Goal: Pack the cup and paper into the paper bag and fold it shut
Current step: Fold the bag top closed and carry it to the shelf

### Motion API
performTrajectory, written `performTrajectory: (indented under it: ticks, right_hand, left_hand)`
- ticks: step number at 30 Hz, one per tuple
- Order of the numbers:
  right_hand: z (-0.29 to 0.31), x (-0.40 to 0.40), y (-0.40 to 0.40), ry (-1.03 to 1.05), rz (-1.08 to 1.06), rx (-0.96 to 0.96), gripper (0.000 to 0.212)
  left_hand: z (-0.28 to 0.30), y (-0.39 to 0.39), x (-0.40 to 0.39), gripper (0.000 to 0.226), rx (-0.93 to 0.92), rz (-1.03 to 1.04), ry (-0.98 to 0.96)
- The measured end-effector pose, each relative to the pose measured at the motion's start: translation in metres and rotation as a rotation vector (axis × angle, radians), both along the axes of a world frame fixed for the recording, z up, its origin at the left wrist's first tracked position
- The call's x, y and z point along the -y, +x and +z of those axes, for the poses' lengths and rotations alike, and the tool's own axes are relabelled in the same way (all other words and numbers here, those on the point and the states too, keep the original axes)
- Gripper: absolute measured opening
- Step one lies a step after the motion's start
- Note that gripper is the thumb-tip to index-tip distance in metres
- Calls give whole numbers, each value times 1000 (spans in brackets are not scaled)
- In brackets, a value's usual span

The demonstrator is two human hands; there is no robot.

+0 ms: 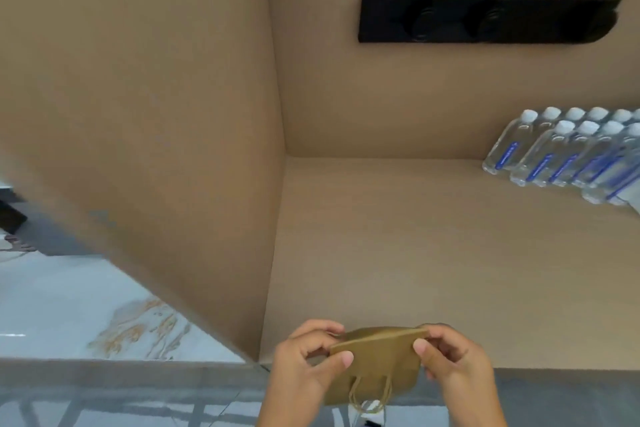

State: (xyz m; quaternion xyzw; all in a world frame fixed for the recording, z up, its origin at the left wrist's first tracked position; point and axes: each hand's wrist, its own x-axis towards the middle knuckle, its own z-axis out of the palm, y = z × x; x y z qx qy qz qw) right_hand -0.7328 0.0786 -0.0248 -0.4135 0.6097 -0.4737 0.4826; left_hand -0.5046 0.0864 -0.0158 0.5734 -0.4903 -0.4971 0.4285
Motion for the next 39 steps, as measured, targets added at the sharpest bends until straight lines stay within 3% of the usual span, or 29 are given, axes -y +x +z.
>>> performTrajectory:
  ticks: [7,11,14,22,31,39]
  right_hand:
    - [16,58,-107,-42,-27,-84,28]
    - [15,86,-158,-38,-48,-56,27]
    - [8,110,-191,-10,-12,-37,27]
    - [-5,162,-270,15,128,-16,26]
    - [-19,170,-307,41,187,-74,29]
    - [-18,165,-316,81,233,-104,21]
  left_hand:
    - [2,-110,75,4,-74,-46,94]
    - [3,-164,107,20,-74,-45,94]
    - [0,-201,124,18,-67,0,87]
    - [-6,-284,153,29,72,146,121]
    - [-19,-318,155,12,164,156,158]
    - [-22,-319,153,35,126,152,166]
